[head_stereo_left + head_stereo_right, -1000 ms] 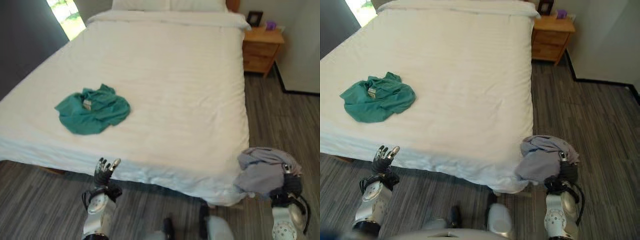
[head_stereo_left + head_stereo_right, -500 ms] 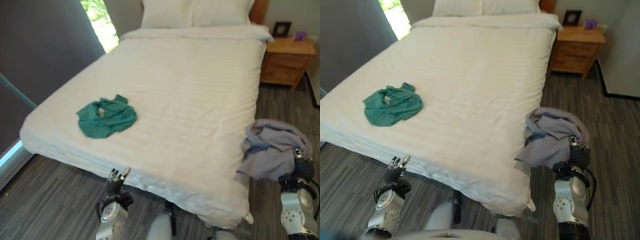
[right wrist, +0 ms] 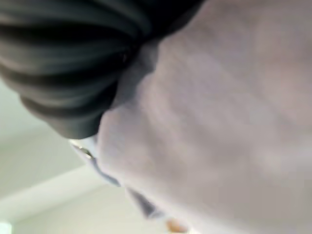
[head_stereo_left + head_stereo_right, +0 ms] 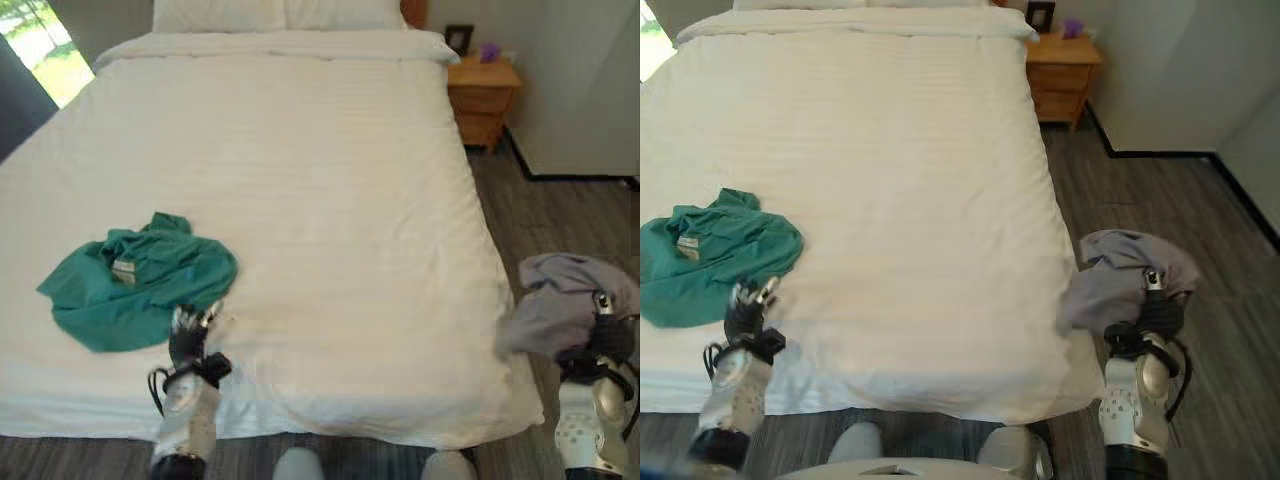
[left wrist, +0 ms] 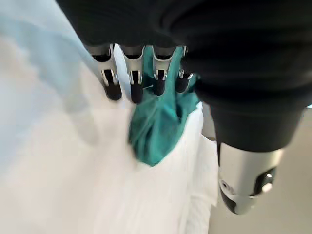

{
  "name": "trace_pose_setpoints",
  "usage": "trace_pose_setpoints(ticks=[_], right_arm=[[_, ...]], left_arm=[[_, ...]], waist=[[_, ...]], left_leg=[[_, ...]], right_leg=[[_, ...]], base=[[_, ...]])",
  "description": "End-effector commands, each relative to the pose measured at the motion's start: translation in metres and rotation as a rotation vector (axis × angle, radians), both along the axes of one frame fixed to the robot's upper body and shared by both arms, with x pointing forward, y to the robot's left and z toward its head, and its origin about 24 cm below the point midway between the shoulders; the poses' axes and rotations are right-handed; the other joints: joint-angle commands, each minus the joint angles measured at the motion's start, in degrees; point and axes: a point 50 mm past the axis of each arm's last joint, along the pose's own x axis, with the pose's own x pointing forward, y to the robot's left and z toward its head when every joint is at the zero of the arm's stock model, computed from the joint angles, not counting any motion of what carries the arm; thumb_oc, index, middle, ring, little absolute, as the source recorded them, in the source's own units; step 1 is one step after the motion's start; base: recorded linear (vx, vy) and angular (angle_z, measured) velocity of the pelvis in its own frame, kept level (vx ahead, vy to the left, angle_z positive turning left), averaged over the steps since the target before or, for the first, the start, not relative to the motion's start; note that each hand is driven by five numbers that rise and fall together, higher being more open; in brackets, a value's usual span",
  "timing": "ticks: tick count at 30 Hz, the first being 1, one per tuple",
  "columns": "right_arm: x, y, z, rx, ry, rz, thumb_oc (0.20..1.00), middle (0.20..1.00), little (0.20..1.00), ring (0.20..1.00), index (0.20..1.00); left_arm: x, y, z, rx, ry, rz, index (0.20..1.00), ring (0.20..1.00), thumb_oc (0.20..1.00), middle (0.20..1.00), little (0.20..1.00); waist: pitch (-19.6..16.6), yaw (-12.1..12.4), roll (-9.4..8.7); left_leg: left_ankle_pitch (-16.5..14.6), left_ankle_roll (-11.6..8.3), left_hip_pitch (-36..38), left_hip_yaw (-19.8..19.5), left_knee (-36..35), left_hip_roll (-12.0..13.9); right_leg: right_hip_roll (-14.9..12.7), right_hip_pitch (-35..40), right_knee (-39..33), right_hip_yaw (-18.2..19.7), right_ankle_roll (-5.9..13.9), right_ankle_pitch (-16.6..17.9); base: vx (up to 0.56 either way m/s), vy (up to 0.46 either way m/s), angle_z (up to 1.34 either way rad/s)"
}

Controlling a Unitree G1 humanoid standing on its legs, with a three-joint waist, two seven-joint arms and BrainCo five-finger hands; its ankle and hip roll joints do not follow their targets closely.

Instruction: Pick up bed clothes into laundry basket.

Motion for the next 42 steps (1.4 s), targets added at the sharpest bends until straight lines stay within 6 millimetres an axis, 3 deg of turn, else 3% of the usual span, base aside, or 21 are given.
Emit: trace_pose_setpoints(ticks=[1, 2, 3, 4, 6, 7, 8, 9, 10, 11, 13, 14, 18, 23, 24, 27, 28, 31, 35, 37, 42], right_arm=[[0.034, 0.008, 0.052, -0.095, -0.234, 0.104, 0.2, 0.2, 0.2, 0.2, 0.2], [0.035, 0.013, 0.048, -0.087, -0.226, 0.141, 0.2, 0.2, 0.2, 0.2, 0.2], [0.034, 0.016, 0.046, -0.088, -0.217, 0.161, 0.2, 0.2, 0.2, 0.2, 0.2], [0.033, 0.016, 0.045, -0.089, -0.209, 0.171, 0.2, 0.2, 0.2, 0.2, 0.2], [0.033, 0.011, 0.043, -0.123, -0.178, 0.174, 0.2, 0.2, 0.2, 0.2, 0.2], [0.033, 0.011, 0.043, -0.123, -0.178, 0.174, 0.2, 0.2, 0.2, 0.2, 0.2], [0.033, 0.009, 0.042, -0.143, -0.162, 0.175, 0.2, 0.2, 0.2, 0.2, 0.2], [0.03, 0.007, 0.039, -0.15, -0.146, 0.174, 0.2, 0.2, 0.2, 0.2, 0.2], [0.03, 0.006, 0.039, -0.151, -0.145, 0.175, 0.2, 0.2, 0.2, 0.2, 0.2], [0.028, 0.002, 0.037, -0.159, -0.13, 0.155, 0.2, 0.2, 0.2, 0.2, 0.2], [0.027, -0.001, 0.038, -0.18, -0.124, 0.141, 0.2, 0.2, 0.2, 0.2, 0.2], [0.028, 0.003, 0.033, -0.149, -0.116, 0.162, 0.2, 0.2, 0.2, 0.2, 0.2], [0.034, 0.006, 0.031, -0.125, -0.116, 0.185, 0.2, 0.2, 0.2, 0.2, 0.2], [0.033, 0.008, 0.019, -0.126, -0.048, 0.249, 0.2, 0.2, 0.2, 0.2, 0.2], [0.033, 0.009, 0.019, -0.123, -0.05, 0.249, 0.2, 0.2, 0.2, 0.2, 0.2], [0.027, 0.011, 0.01, -0.1, -0.005, 0.284, 0.2, 0.2, 0.2, 0.2, 0.2], [0.027, 0.011, 0.009, -0.1, -0.005, 0.283, 0.2, 0.2, 0.2, 0.2, 0.2], [0.016, 0.015, -0.001, -0.087, 0.053, 0.329, 0.2, 0.2, 0.2, 0.2, 0.2], [0.023, 0.026, -0.003, -0.085, 0.06, 0.41, 0.2, 0.2, 0.2, 0.2, 0.2], [0.026, 0.032, -0.003, -0.072, 0.049, 0.434, 0.2, 0.2, 0.2, 0.2, 0.2], [0.027, 0.039, -0.005, -0.065, 0.053, 0.459, 0.2, 0.2, 0.2, 0.2, 0.2]], left_arm=[[-0.009, 0.012, 0.032, 0.116, -0.127, -0.024, 1.0, 1.0, 1.0, 1.0, 1.0], [-0.015, 0.018, 0.031, 0.133, -0.113, -0.009, 1.0, 1.0, 1.0, 1.0, 1.0], [-0.017, 0.018, 0.028, 0.126, -0.106, -0.01, 1.0, 1.0, 1.0, 1.0, 1.0], [-0.018, 0.018, 0.026, 0.122, -0.101, -0.01, 1.0, 1.0, 1.0, 1.0, 1.0], [-0.021, 0.017, 0.022, 0.11, -0.088, -0.005, 1.0, 1.0, 1.0, 1.0, 1.0], [-0.021, 0.017, 0.022, 0.11, -0.088, -0.005, 1.0, 1.0, 1.0, 1.0, 1.0], [-0.022, 0.017, 0.02, 0.11, -0.079, 0.001, 1.0, 1.0, 1.0, 1.0, 1.0], [-0.025, 0.011, 0.014, 0.094, -0.069, -0.004, 1.0, 1.0, 1.0, 1.0, 1.0], [-0.025, 0.011, 0.014, 0.094, -0.068, -0.004, 1.0, 1.0, 1.0, 1.0, 1.0], [-0.025, 0.006, 0.011, 0.077, -0.067, -0.005, 1.0, 1.0, 1.0, 1.0, 1.0], [-0.025, 0.004, 0.011, 0.077, -0.07, -0.002, 1.0, 1.0, 1.0, 1.0, 1.0], [-0.024, -0.003, 0.008, 0.046, -0.074, -0.024, 1.0, 1.0, 1.0, 1.0, 1.0], [-0.029, 0.003, 0.013, 0.035, -0.104, 0.001, 1.0, 1.0, 1.0, 1.0, 1.0], [-0.022, 0.054, 0.057, 0.399, -0.08, 0.093, 1.0, 1.0, 1.0, 1.0, 1.0], [-0.021, 0.054, 0.058, 0.403, -0.08, 0.094, 1.0, 1.0, 1.0, 1.0, 1.0], [-0.011, 0.099, 0.106, 0.764, 0.021, 0.246, 1.0, 1.0, 1.0, 1.0, 1.0], [-0.011, 0.099, 0.106, 0.765, 0.021, 0.246, 1.0, 1.0, 1.0, 1.0, 1.0], [-0.017, 0.133, 0.128, 0.843, 0.087, 0.351, 1.0, 1.0, 1.0, 1.0, 1.0], [-0.013, 0.172, 0.156, 0.905, 0.236, 0.415, 1.0, 1.0, 1.0, 1.0, 1.0], [-0.006, 0.177, 0.17, 0.896, 0.247, 0.452, 1.0, 1.0, 1.0, 1.0, 1.0], [0.002, 0.18, 0.174, 0.878, 0.281, 0.468, 1.0, 1.0, 1.0, 1.0, 1.0]], waist=[[-1.9, -1.6, 2.51], [-1.1, -1.4, 3.95], [-0.7, -2.3, 4.46], [-0.5, -2.5, 4.43], [-0.2, -1.6, 4.43], [-0.2, -1.6, 4.45], [-0.3, -1.3, 4.17], [-0.7, -1.2, 3.67], [-0.6, -1.2, 3.73], [-1.0, -1.0, 3.16], [-1.3, -0.4, 2.45], [-2.4, 0.0, 1.52], [-4.0, 1.7, 1.37], [-5.8, 1.7, 1.5], [-5.7, 1.7, 1.33], [-5.9, 0.9, 1.3], [-5.9, 0.9, 1.27], [-5.8, 0.2, 0.76], [-5.3, -1.2, 0.35], [-4.2, -1.4, -0.51], [-2.7, -1.6, -1.81]], left_leg=[[12.3, -0.39, 8.8, 1.4, -19.1, 10.3], [12.4, 1.89, 10.5, 3.9, -21.2, 8.9], [13.3, 3.33, 10.9, 4.7, -22.5, 7.8], [13.7, 4.21, 11.4, 5.6, -23.5, 6.7], [14.6, 5.69, 11.9, 7.6, -25.1, 4.3], [14.7, 5.69, 11.8, 7.6, -25.1, 4.3], [15.0, 6.37, 11.9, 8.6, -25.6, 2.8], [15.1, 6.91, 12.8, 9.7, -26.5, 0.2], [15.0, 6.88, 13.0, 9.7, -26.5, 0.3], [14.8, 7.22, 12.5, 10.0, -26.0, -1.5], [14.1, 7.16, 12.1, 10.4, -25.1, -2.5], [14.0, 7.04, 11.5, 10.3, -25.0, -3.5], [14.0, 7.14, 12.3, 11.3, -25.8, -3.5], [13.9, 7.15, 13.6, 10.7, -26.9, -4.0], [13.9, 7.15, 13.6, 10.7, -26.9, -4.0], [13.8, 7.06, 13.5, 10.4, -27.2, -3.9], [13.8, 7.06, 13.5, 10.4, -27.2, -3.9], [13.7, 6.94, 13.2, 10.8, -27.3, -3.6], [14.0, 6.84, 12.7, 11.4, -27.3, -3.1], [14.3, 6.84, 11.9, 11.7, -27.2, -2.7], [14.8, 6.8, 10.3, 12.0, -27.0, -2.2]], right_leg=[[-1.7, 0.2, -11.7, 2.5, 4.71, 24.0], [-0.2, -1.5, -7.8, -2.0, 4.38, 21.2], [4.2, -2.8, -4.4, -1.6, 3.61, 16.7], [7.7, -3.4, -2.6, -2.2, 2.94, 12.5], [12.1, -4.4, -0.2, -8.3, 1.45, 5.4], [12.1, -4.4, -0.3, -8.3, 1.45, 5.4], [14.2, -4.8, -0.5, -11.1, 0.67, 3.6], [19.2, -4.1, -2.7, -13.7, -0.4, 0.0], [19.3, -3.9, -2.7, -13.7, -0.43, -0.2], [22.3, -2.4, -5.0, -13.3, -1.45, -2.0], [22.1, 0.2, -8.1, -13.1, -2.26, -3.1], [21.9, 4.1, -15.7, -11.4, -2.64, -3.1], [22.3, 8.0, -21.8, -11.4, -2.47, -1.2], [22.6, 11.2, -26.1, -12.2, -1.97, -0.3], [22.6, 11.3, -26.3, -12.3, -1.97, -0.2], [22.8, 11.3, -26.6, -12.0, -1.66, 0.0], [22.7, 11.3, -26.6, -12.1, -1.66, 0.0], [22.8, 11.1, -27.1, -11.6, -1.23, 0.5], [23.1, 10.1, -26.9, -10.9, -0.76, 1.1], [23.2, 8.8, -26.6, -10.6, -0.52, 1.6], [23.5, 7.0, -26.6, -9.8, -0.28, 2.5]], base=[[-0.05, 0.781, 0.17], [-0.08, 0.85, -1.02], [-0.05, 0.846, -0.97], [-0.05, 0.643, -0.76], [-0.06, 0.436, -0.42], [-0.05, 0.3, -0.61], [0.0, 0.328, -0.31], [0.01, 0.326, -0.27], [0.04, 0.287, -0.39], [0.02, 0.124, -0.44], [0.02, 0.057, -0.03], [0.02, -0.024, 0.03], [0.07, -0.028, -0.05], [0.08, 0.016, 0.07], [0.04, 0.027, 0.15], [0.03, 0.037, 0.09], [0.02, 0.024, 0.07], [0.0, 0.004, 0.01], [-0.01, 0.004, -0.05], [-0.07, -0.002, -0.04], [-0.08, -0.005, -0.16]])
